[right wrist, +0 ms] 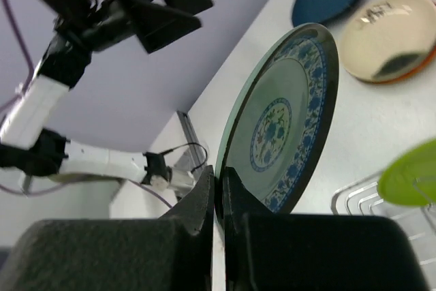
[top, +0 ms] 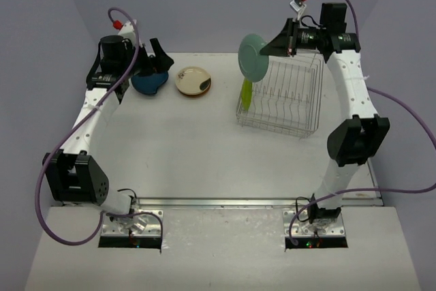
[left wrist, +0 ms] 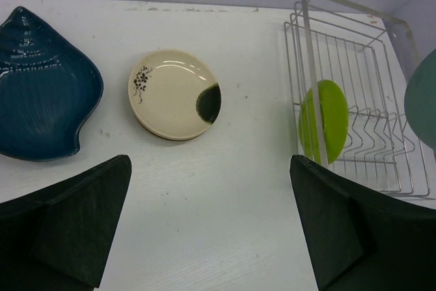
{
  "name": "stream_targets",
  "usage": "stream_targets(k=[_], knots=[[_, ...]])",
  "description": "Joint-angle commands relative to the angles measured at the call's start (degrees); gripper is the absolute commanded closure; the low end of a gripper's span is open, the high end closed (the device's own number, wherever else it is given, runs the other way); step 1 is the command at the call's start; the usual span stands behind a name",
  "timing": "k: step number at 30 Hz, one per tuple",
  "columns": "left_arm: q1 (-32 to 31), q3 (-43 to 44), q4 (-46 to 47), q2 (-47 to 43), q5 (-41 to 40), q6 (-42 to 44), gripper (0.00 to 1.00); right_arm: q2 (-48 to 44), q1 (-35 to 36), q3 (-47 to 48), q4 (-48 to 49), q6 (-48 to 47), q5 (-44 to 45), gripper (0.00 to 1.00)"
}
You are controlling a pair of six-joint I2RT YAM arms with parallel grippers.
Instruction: Unload the plates from the dish rack
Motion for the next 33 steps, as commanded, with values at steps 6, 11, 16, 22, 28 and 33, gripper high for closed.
stream_targets(k=[6, 11, 16, 22, 28, 33], knots=[[0.2, 1.4, -5.3, -8.6, 7.3, 5.4, 0.0, -17.2, 18.2, -5.4, -31.2, -67.1, 16.8, 1.0], [0.2, -1.0, -8.6, -10.4, 14.2, 9.3, 0.0, -38.6, 32.0, -36.9, -12.4, -86.1, 39.9, 1.0], [0.1, -5.8, -9.8, -11.4, 20.5, 12.0, 0.0, -51.3, 40.7, -62.4, 5.9, -109.6, 56.2, 1.0], [-5.9, -10.6, -15.7, -10.1, 21.6, 20.3, 0.01, -57.9, 45.6, -79.4, 28.8, -125.0, 60.4, 1.0], [-16.0, -14.8, -15.6, -9.0, 21.3, 20.1, 0.14, -58.2, 47.7, -85.0, 36.1, -129.0, 60.6, 1.0], [-18.7, -15.0, -15.1, -6.2, 22.5, 19.5, 0.3, -57.7, 49.3, -84.7, 37.9, -128.6, 60.3, 1.0]])
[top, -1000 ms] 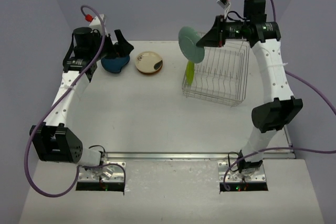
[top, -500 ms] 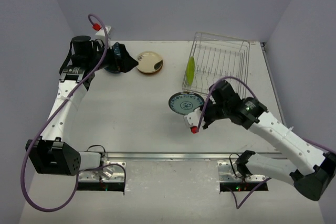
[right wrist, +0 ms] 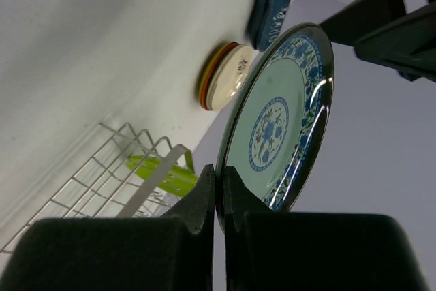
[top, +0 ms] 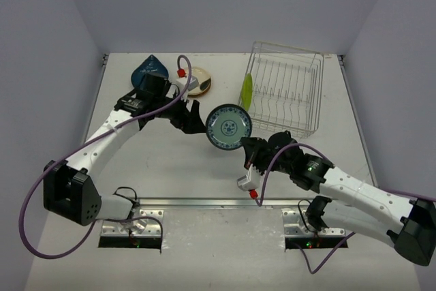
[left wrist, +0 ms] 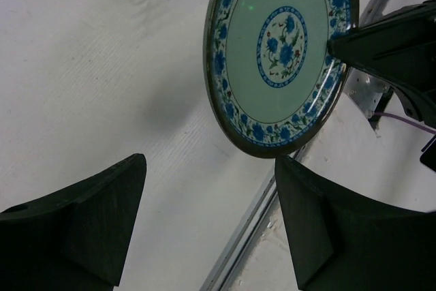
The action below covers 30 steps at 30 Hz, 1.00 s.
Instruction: Unload the plates from the dish rack
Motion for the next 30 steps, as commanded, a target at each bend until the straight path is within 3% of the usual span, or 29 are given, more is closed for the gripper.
stream_targets(k=[1, 5, 7, 12, 14, 15, 16, 18, 19, 20, 22, 23, 27, 30], knots=[[-2.0, 0.4, 1.7, 1.9, 1.8, 0.9, 0.33, -0.5, 2.0, 1.2, 9.2, -2.5, 0.0, 1.0], [-5.5, 0.5, 2.3, 3.5, -0.1, 1.1, 0.35, -0.7, 3.0, 0.8, 9.7, -2.6, -1.4, 1.0], [-6.6, 0.5, 3.2, 4.1, -0.4, 0.7, 0.44, -0.6, 3.6, 0.5, 10.1, -2.5, -1.6, 1.0], [-6.2, 0.0, 5.8, 5.0, -1.6, -1.9, 0.86, -0.7, 3.8, -0.3, 10.6, -1.7, -1.8, 1.0], [-4.5, -0.3, 6.8, 5.8, -0.8, -3.3, 0.99, -1.0, 3.8, -0.6, 10.6, -0.8, -1.5, 1.0], [-2.8, -0.2, 7.4, 6.4, 0.8, -4.1, 1.0, -1.1, 3.9, -0.7, 10.9, 0.1, -1.1, 1.0], [-0.4, 0.0, 8.2, 7.3, 2.5, -5.3, 1.0, -1.1, 3.9, -1.0, 11.2, 1.0, -0.4, 0.93], [6.1, 0.6, 10.4, 9.4, 6.0, -9.0, 1.0, -1.2, 3.8, -1.7, 11.8, 3.3, 1.6, 0.61], [7.6, 1.9, 10.9, 10.1, 6.9, -9.6, 1.0, -1.6, 3.8, -2.0, 11.7, 5.2, 2.6, 0.37], [9.8, 4.4, 11.3, 11.7, 7.1, -10.1, 1.0, -1.8, 3.8, -2.1, 11.4, 7.5, 3.1, 0.24], [11.9, 8.0, 11.5, 14.2, 5.0, -10.7, 1.0, -2.4, 3.9, -2.1, 10.9, 9.9, 4.3, 0.12], [13.6, 12.1, 11.8, 16.8, 2.4, -11.3, 1.0, -2.7, 3.9, -2.2, 10.1, 12.2, 5.1, 0.01], [15.6, 22.5, 12.7, 25.6, -4.6, -15.4, 1.0, -2.4, 3.8, 1.8, 5.6, 22.1, 8.1, 0.01], [16.4, 27.5, 13.6, 32.7, -4.2, -19.3, 1.0, -0.2, 3.8, 6.7, -1.2, 31.6, 11.2, 0.01]])
